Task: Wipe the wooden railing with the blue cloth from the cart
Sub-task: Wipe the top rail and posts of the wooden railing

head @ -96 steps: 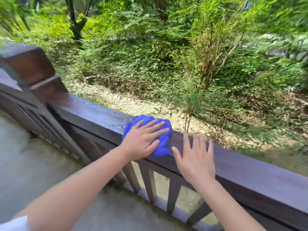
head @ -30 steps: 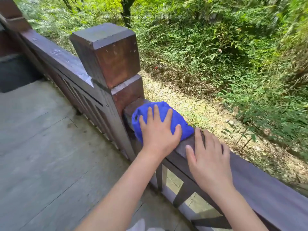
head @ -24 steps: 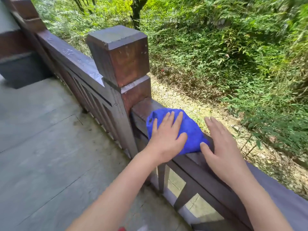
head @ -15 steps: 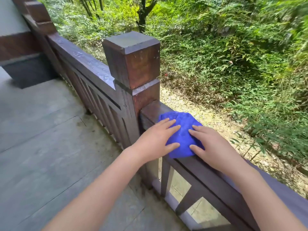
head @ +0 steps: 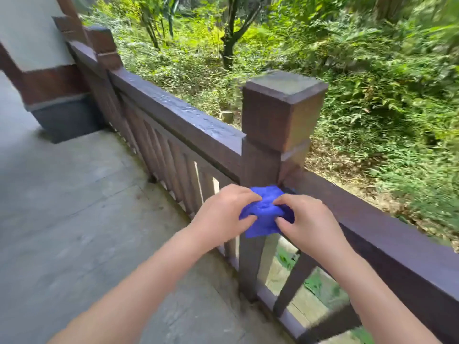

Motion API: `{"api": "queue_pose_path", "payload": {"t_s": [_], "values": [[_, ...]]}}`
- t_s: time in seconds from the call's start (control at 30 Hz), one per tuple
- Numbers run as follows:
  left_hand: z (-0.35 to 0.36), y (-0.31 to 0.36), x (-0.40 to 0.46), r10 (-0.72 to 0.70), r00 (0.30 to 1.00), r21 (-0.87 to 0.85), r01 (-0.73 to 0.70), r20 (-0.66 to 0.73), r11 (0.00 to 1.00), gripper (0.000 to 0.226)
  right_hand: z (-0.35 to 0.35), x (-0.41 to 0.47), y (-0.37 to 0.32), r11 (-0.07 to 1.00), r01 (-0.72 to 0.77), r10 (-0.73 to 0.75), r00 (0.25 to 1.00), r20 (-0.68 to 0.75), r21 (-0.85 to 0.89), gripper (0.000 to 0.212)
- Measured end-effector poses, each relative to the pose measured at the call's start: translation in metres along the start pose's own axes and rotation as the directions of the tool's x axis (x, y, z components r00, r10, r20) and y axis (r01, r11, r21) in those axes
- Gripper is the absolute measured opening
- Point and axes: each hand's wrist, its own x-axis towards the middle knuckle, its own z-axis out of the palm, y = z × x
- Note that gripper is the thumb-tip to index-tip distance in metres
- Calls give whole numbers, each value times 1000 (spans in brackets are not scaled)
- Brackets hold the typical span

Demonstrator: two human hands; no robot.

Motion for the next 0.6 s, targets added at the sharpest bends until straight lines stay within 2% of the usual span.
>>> {"api": "queue_pose_path", "payload": {"t_s": [0.17, 0.3, 0.6], "values": [[-64, -63, -8, -42, 997, 60, 38, 70, 997, 38, 33, 36, -71, 997, 50, -50, 999, -16, 55, 24], [-100, -103, -5, -48, 996, 61, 44, 75, 997, 35, 48, 63, -110, 993, 31, -32, 999, 7, 116, 24], [-130, -177, 43, -31, 992, 68, 23, 121, 997, 33, 70, 144, -142, 988, -45, 38, 998, 49, 151, 25]]}}
